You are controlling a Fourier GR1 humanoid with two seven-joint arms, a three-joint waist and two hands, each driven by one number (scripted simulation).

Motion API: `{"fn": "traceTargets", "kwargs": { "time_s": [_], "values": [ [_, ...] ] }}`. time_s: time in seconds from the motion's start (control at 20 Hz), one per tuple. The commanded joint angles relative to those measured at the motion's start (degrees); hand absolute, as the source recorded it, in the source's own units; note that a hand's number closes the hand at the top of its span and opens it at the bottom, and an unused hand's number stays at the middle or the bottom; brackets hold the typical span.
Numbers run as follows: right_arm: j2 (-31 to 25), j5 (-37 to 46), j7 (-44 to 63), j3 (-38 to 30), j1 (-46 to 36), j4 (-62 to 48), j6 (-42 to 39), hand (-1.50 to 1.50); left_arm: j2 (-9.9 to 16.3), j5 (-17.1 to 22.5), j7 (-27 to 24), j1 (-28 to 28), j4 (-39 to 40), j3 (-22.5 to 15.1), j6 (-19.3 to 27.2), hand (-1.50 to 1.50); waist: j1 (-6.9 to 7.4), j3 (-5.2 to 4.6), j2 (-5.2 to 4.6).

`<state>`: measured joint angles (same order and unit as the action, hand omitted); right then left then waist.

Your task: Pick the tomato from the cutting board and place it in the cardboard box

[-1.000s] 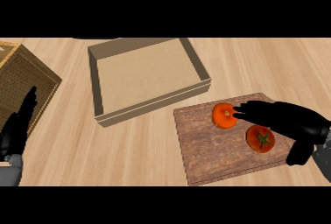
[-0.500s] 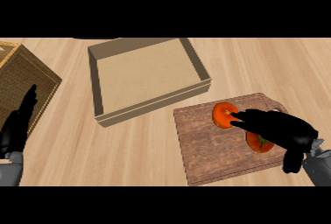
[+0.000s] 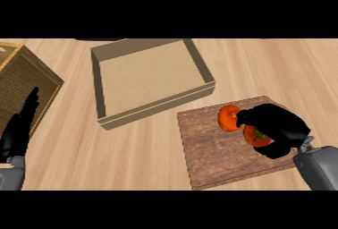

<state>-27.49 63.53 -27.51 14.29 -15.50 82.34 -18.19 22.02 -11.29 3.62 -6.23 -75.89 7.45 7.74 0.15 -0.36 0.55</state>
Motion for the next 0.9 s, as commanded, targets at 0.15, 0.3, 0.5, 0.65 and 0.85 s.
{"fn": "traceTargets", "kwargs": {
  "time_s": [0.15,0.3,0.5,0.65,0.85],
  "values": [
    [2.1,2.97,0.68,-2.34,2.47,5.2,6.35,1.5,-0.5,-0.67,2.47,-1.42,-1.04,0.67,-1.04,0.0,-0.35,0.36,-0.46],
    [11.34,3.6,21.71,-8.41,2.95,1.21,5.23,1.5,-0.06,0.05,-1.09,2.09,-0.53,1.37,-0.75,0.0,-0.67,0.31,-0.16],
    [21.35,5.42,41.32,-13.9,5.66,3.78,8.22,1.5,1.22,0.46,-0.46,2.47,0.4,2.68,-1.13,0.0,-2.6,0.19,0.34],
    [26.77,12.94,53.88,-9.85,3.82,11.9,8.09,1.5,-0.48,-0.44,-0.86,2.39,0.33,1.06,-0.55,0.0,-1.88,0.1,0.33],
    [27.29,16.77,62.28,-4.27,3.26,25.32,7.03,1.5,-0.1,0.35,-2.34,4.78,-1.51,1.95,-1.03,0.0,-0.67,0.25,0.26]
  ]
}}
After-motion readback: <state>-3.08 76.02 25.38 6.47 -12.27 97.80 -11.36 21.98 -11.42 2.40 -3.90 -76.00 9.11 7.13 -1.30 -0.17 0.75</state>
